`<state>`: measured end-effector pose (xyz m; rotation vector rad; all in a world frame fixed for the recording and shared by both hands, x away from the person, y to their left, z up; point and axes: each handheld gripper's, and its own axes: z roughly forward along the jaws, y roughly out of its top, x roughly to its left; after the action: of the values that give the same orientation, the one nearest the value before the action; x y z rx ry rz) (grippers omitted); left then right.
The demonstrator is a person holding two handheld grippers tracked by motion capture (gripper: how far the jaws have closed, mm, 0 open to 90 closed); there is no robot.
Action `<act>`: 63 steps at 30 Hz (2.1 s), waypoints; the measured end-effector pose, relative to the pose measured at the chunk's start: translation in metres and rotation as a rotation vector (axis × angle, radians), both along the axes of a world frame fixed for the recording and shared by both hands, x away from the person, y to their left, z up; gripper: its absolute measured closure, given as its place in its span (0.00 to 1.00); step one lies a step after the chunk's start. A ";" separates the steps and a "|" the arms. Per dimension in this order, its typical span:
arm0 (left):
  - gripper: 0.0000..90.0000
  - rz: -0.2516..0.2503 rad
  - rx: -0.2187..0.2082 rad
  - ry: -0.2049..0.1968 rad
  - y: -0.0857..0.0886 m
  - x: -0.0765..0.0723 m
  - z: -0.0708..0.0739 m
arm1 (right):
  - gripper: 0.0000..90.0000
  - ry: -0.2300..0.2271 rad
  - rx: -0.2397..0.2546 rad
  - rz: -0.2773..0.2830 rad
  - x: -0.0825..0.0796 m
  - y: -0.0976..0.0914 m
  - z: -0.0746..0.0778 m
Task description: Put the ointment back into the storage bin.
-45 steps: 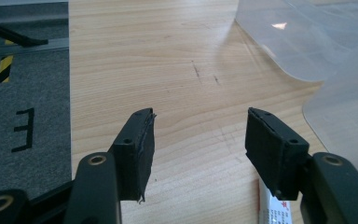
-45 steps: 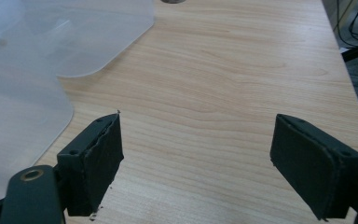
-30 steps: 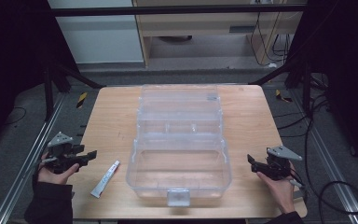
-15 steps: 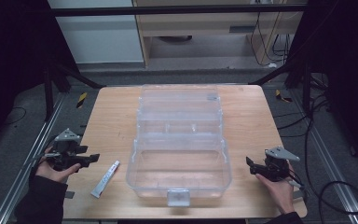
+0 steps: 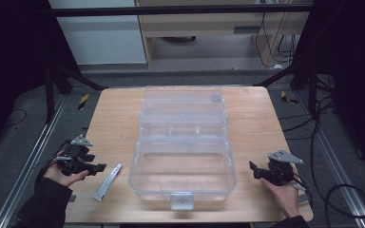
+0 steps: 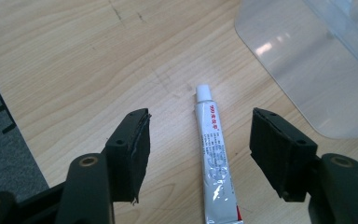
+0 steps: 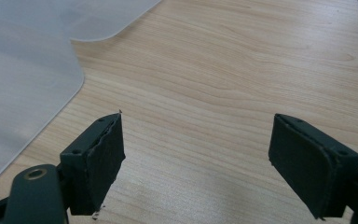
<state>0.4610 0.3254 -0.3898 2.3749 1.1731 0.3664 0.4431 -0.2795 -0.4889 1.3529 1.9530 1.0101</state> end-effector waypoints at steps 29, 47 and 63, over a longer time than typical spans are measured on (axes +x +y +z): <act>0.49 -0.044 0.063 0.141 -0.022 0.015 -0.037 | 0.22 0.051 -0.026 0.029 0.002 0.003 -0.004; 0.60 -0.068 0.100 0.186 -0.028 0.023 -0.055 | 0.24 0.075 -0.023 0.046 0.003 0.004 -0.005; 0.69 -0.072 0.093 0.238 -0.034 0.028 -0.066 | 0.25 0.106 -0.036 0.073 0.004 0.006 -0.008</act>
<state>0.4892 0.2912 -0.4563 2.5900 1.1920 0.1182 0.4471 -0.2730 -0.4973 1.3485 2.1024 0.9495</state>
